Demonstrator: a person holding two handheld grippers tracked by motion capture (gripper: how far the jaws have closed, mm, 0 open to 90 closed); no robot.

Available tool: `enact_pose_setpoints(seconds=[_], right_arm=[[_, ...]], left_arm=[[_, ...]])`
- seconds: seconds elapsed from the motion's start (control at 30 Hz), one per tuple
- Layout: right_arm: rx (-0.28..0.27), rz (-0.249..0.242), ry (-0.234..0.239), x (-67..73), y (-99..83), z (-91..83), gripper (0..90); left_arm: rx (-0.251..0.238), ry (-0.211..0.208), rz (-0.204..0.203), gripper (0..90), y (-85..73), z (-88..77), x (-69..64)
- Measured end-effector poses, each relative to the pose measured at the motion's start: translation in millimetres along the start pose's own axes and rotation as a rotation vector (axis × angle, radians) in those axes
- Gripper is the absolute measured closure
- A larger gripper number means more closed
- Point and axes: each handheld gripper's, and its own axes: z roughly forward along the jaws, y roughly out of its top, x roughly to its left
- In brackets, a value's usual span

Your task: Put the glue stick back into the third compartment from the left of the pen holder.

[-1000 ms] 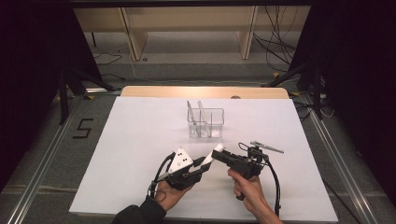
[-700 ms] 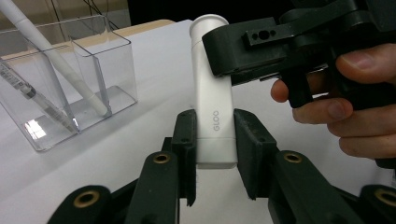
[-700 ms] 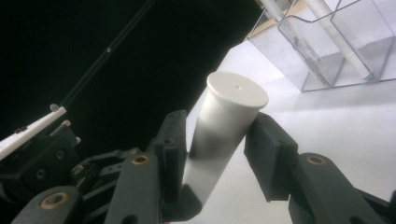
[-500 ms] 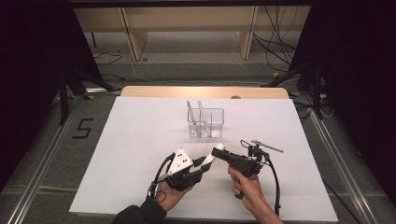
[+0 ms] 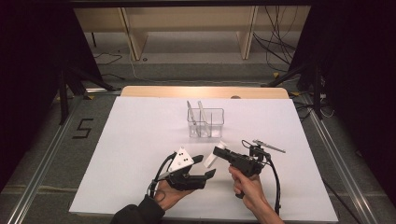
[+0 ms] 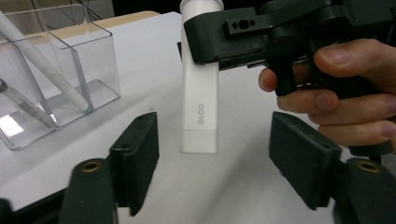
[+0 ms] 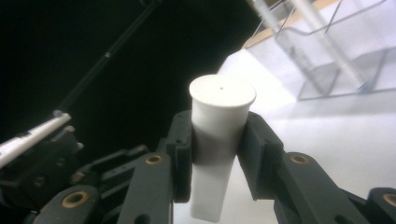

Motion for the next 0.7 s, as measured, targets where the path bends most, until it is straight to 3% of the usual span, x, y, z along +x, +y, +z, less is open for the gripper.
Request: enact_pose_setpoints(seconds=[0.2, 0.7], right_arm=[[-0.02, -0.102, -0.06, 2.9, 6.3, -5.0, 67.8], [-0.048, -0.252, -0.183, 3.7, 31.3, -12.2, 67.7]], left_arm=[[-0.011, 0.004, -0.007, 28.0, -2.2, -12.5, 12.4], [-0.018, 0.07, -0.057, 23.4, -18.1, -50.5, 52.3]])
